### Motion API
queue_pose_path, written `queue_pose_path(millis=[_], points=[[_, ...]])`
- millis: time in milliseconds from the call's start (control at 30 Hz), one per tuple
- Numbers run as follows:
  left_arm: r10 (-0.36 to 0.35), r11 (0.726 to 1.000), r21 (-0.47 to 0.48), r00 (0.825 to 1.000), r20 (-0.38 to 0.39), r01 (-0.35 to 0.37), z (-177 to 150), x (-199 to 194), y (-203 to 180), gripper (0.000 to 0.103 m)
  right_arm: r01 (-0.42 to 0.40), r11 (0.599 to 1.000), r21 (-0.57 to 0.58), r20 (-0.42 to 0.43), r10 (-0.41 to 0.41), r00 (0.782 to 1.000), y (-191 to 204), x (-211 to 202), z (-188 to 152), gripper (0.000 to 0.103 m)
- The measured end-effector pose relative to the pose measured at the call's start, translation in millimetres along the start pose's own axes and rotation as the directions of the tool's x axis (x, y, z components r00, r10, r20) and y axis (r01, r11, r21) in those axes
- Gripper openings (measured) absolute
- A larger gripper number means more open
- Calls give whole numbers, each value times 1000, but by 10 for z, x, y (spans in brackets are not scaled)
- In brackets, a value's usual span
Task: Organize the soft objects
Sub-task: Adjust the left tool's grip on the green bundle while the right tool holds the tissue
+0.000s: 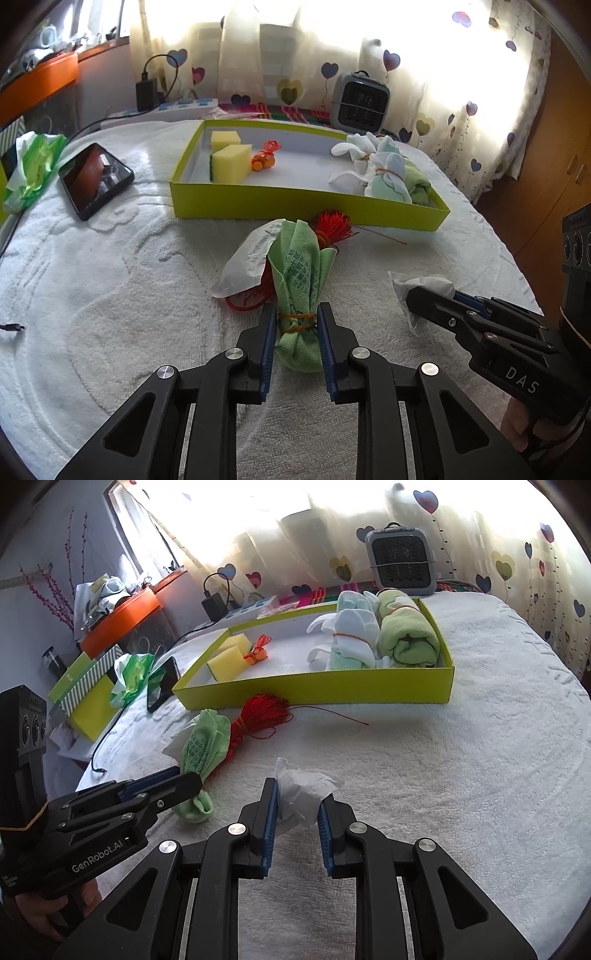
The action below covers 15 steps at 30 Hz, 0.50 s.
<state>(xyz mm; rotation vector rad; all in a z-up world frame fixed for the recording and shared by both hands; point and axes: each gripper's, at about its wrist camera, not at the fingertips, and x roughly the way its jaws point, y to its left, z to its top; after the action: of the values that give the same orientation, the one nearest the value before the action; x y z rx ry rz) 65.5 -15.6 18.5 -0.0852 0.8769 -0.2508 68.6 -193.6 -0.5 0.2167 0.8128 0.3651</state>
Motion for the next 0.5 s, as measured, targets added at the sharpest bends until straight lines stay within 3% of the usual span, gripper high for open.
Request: queue_pose_path(millis=[500], points=[[-15, 1000, 9, 1000, 19, 14, -2, -76, -16, 17, 1, 1000, -1, 7, -1, 1000, 6, -15, 10, 21]])
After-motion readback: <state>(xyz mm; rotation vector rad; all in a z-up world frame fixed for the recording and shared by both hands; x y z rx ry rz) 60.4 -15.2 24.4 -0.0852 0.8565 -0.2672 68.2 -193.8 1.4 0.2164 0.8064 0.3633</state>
